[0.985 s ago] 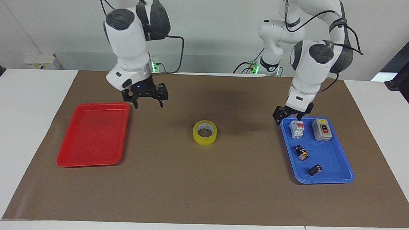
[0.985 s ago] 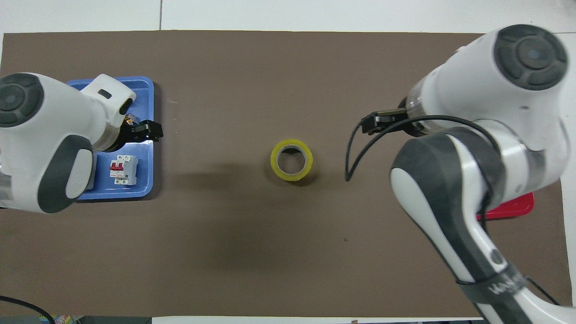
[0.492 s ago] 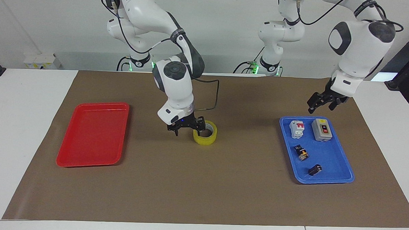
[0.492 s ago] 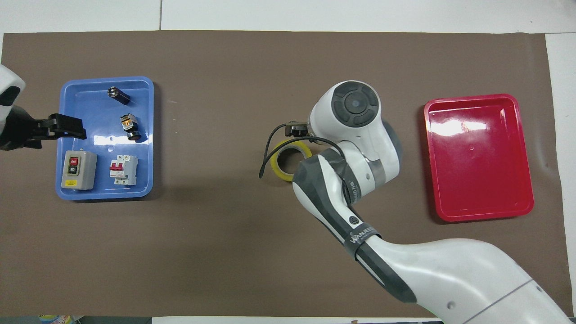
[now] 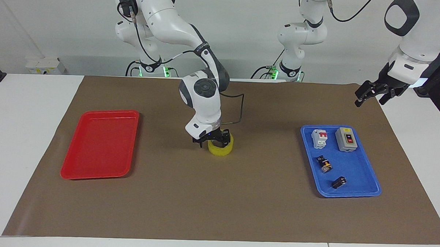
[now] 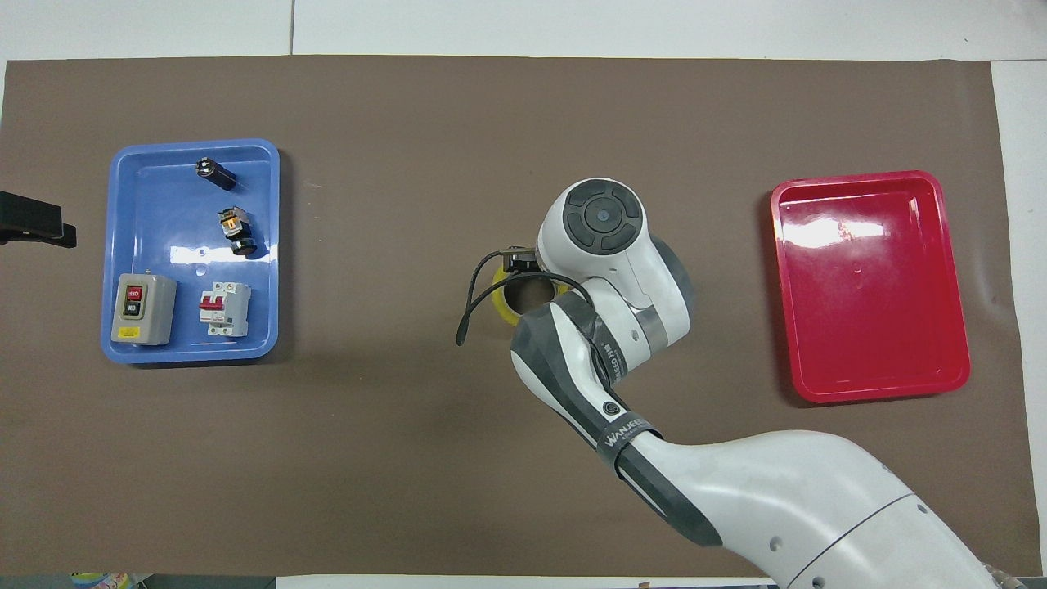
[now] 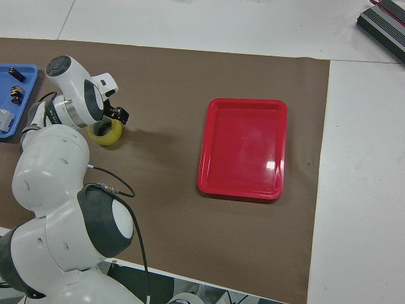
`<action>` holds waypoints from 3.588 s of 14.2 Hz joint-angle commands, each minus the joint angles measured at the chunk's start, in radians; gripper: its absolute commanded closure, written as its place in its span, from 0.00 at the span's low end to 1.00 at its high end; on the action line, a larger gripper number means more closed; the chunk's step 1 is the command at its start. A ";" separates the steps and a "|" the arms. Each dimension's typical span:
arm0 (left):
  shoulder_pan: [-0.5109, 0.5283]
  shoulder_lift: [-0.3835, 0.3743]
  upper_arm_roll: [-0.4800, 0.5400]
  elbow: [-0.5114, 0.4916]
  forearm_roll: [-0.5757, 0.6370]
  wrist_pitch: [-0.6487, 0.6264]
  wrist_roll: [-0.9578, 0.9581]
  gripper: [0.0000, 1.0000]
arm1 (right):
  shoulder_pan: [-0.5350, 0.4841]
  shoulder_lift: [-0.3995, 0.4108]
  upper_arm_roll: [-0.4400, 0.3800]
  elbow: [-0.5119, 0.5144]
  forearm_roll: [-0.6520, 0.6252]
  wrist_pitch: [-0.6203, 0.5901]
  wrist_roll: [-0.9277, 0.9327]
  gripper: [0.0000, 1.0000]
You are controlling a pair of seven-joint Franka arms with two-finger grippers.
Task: Place and move tape with both arms
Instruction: 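Grasp the yellow tape with the right gripper while the left gripper retracts, then carry the tape with the right gripper into the red tray, then open the right gripper and release the tape in the red tray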
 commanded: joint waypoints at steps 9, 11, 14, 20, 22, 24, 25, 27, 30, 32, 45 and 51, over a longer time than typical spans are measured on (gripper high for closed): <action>-0.008 -0.029 -0.012 -0.021 -0.018 -0.014 0.018 0.00 | -0.001 -0.060 0.003 -0.120 0.006 0.021 -0.069 0.68; -0.008 -0.026 -0.013 -0.016 -0.008 -0.008 0.023 0.00 | -0.001 -0.060 0.004 -0.118 0.014 0.015 -0.069 1.00; -0.018 -0.031 -0.015 -0.025 -0.011 -0.008 0.033 0.00 | -0.002 -0.055 0.003 -0.077 0.003 -0.030 -0.064 1.00; -0.026 -0.046 -0.013 -0.031 -0.013 -0.011 0.032 0.00 | -0.186 -0.129 -0.009 0.029 -0.090 -0.254 -0.317 1.00; -0.023 -0.046 -0.012 -0.030 -0.013 -0.011 0.032 0.00 | -0.352 -0.159 -0.006 0.029 -0.086 -0.304 -0.552 1.00; -0.023 -0.046 -0.012 -0.030 -0.013 -0.011 0.032 0.00 | -0.471 -0.169 -0.009 0.026 -0.086 -0.334 -0.741 1.00; -0.024 -0.048 -0.012 -0.030 -0.013 -0.011 0.032 0.00 | -0.528 -0.169 -0.009 0.018 -0.089 -0.334 -0.807 1.00; -0.024 -0.046 -0.012 -0.030 -0.013 -0.011 0.032 0.00 | -0.632 -0.173 -0.009 -0.008 -0.089 -0.325 -0.903 1.00; -0.024 -0.046 -0.012 -0.030 -0.013 -0.011 0.032 0.00 | -0.731 -0.193 -0.009 -0.101 -0.084 -0.224 -0.984 1.00; -0.024 -0.046 -0.012 -0.030 -0.013 -0.011 0.032 0.00 | -0.786 -0.192 -0.008 -0.149 -0.080 -0.148 -1.038 1.00; -0.024 -0.046 -0.013 -0.030 -0.013 -0.011 0.032 0.00 | -0.776 -0.182 -0.002 -0.186 0.002 -0.134 -1.023 0.00; -0.024 -0.046 -0.012 -0.030 -0.013 -0.011 0.032 0.00 | -0.736 -0.308 0.000 -0.060 -0.001 -0.393 -0.983 0.00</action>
